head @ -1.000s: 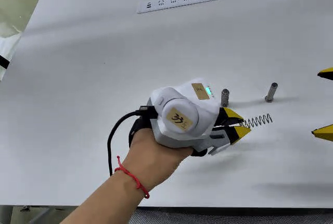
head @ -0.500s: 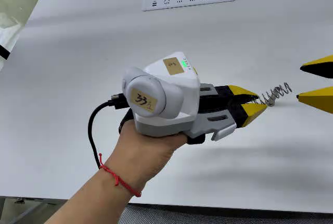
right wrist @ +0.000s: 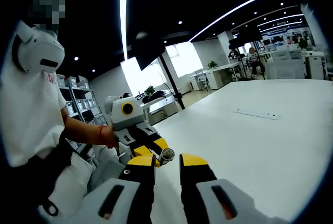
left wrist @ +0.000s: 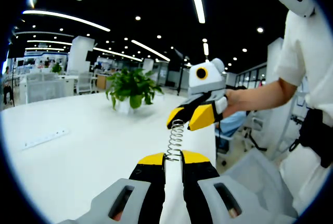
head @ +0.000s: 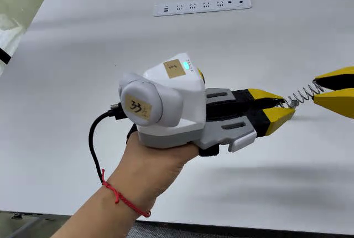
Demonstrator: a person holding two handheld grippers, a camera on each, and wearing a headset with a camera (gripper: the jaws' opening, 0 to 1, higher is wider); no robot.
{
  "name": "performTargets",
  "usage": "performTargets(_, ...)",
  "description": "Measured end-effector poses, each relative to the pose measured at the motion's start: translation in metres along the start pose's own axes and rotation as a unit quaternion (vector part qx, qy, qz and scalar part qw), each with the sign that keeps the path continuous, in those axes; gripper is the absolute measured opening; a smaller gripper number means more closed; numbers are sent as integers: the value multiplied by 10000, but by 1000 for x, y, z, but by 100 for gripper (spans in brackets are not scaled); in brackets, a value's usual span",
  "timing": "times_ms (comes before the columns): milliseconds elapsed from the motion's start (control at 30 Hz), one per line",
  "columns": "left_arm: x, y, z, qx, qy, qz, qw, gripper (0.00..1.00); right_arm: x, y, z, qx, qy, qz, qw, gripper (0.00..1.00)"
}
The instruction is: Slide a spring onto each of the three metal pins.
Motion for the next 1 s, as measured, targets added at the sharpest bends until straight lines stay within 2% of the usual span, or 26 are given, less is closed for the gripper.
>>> performTargets(333, 0, -2, 0, -1, -33, -70, 10000, 11, 1, 5, 3, 47, -71, 84, 9999, 12)
performTargets(533, 1, -4, -1, 24, -20, -93, 10000, 11, 1, 6, 3, 0, -36, 92, 10000, 12)
performTargets(1000, 5, -9, -5, 188, 131, -173, 9996, 11, 6, 12, 11, -448, 377, 93, 9982, 12)
Point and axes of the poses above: the centre of the closed fingertips' face, and the gripper's own axes: x roughly forward along the fingers, y roughly to its left, z roughly out of its top, the point moved 6 cm from there along -x, roughly backward along the fingers, and after that the axes turned 14 degrees about y, right-handed, at the moved point
